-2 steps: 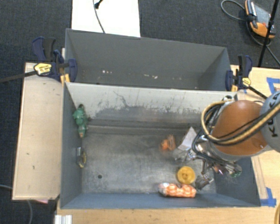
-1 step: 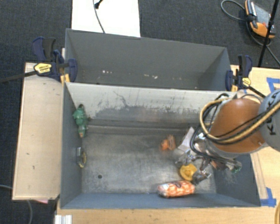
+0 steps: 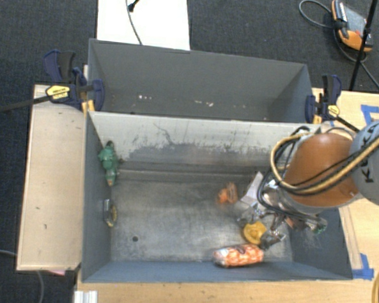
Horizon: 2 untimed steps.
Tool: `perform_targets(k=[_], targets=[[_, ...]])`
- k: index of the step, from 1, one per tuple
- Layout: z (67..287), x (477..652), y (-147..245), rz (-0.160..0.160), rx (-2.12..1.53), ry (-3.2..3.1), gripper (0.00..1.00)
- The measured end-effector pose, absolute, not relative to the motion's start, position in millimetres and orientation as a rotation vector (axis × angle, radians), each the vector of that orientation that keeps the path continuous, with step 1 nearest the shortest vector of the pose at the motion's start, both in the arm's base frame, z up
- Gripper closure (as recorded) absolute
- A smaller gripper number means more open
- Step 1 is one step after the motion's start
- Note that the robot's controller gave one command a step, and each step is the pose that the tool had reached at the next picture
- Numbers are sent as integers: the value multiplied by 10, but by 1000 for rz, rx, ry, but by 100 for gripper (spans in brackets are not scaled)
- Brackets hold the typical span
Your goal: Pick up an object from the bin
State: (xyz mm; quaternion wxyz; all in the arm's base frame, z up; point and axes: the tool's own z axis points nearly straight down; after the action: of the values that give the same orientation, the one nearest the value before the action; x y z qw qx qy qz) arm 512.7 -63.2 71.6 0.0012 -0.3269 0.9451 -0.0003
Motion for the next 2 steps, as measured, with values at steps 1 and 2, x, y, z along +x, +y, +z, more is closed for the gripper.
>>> perform_targets(k=[1, 2], targets=[[764, 5116, -630, 1, -1027, 2969, 100], [897, 5109, -625, 4, -1026, 2972, 100]])
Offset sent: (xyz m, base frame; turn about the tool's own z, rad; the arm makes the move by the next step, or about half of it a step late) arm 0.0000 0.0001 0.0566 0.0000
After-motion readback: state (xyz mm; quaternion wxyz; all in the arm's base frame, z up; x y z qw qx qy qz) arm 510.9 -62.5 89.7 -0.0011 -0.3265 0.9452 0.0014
